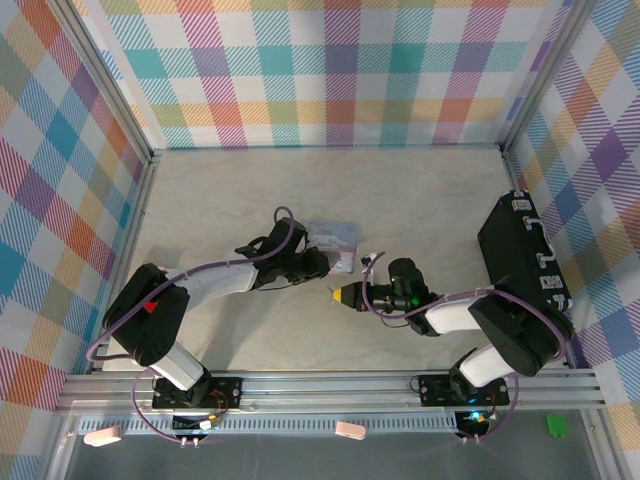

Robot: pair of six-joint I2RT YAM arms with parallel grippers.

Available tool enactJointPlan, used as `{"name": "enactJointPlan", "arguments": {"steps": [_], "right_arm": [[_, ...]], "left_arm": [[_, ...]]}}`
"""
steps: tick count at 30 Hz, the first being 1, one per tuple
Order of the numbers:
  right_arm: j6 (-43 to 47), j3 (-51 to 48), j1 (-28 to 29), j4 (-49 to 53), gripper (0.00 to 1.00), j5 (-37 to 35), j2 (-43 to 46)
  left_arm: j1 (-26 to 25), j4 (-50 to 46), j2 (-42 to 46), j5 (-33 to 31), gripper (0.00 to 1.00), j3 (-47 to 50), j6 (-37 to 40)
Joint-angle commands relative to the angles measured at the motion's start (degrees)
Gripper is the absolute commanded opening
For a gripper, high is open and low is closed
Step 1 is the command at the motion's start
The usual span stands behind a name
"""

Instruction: Unlock the padlock with the key

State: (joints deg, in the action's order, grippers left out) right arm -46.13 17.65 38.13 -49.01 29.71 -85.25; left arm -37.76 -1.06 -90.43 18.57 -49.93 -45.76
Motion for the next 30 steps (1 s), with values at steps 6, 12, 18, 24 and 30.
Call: {"name": "enactJointPlan", "arguments": {"steps": [6,12,18,24,30], "right_arm": [[-2.82,-1.36,-1.71,-6.41,0.0,2.01,0.54],[-7.86,-3.18,-4.45,-17.43,0.0,4.79,-3.32],[-12.21,-3.98,-4.6,-26.83,0.0,5.35,-6.91],[-13.41,-4.47,-4.63,-30.07,0.0,5.33,-7.86],[-14.74,-3.29,-4.64,-31.58,0.0,5.87,-9.96]], "left_arm": [[2.14,9.33,3.54,7.44,0.0,2.99,-3.1],[2.78,14.2,3.49,9.93,0.0,4.48,-4.13],[3.39,18.46,3.33,10.71,0.0,6.33,-5.29],[4.14,21.42,2.82,11.18,0.0,7.58,-6.32],[4.45,24.63,2.38,11.85,0.0,8.45,-8.35]]}}
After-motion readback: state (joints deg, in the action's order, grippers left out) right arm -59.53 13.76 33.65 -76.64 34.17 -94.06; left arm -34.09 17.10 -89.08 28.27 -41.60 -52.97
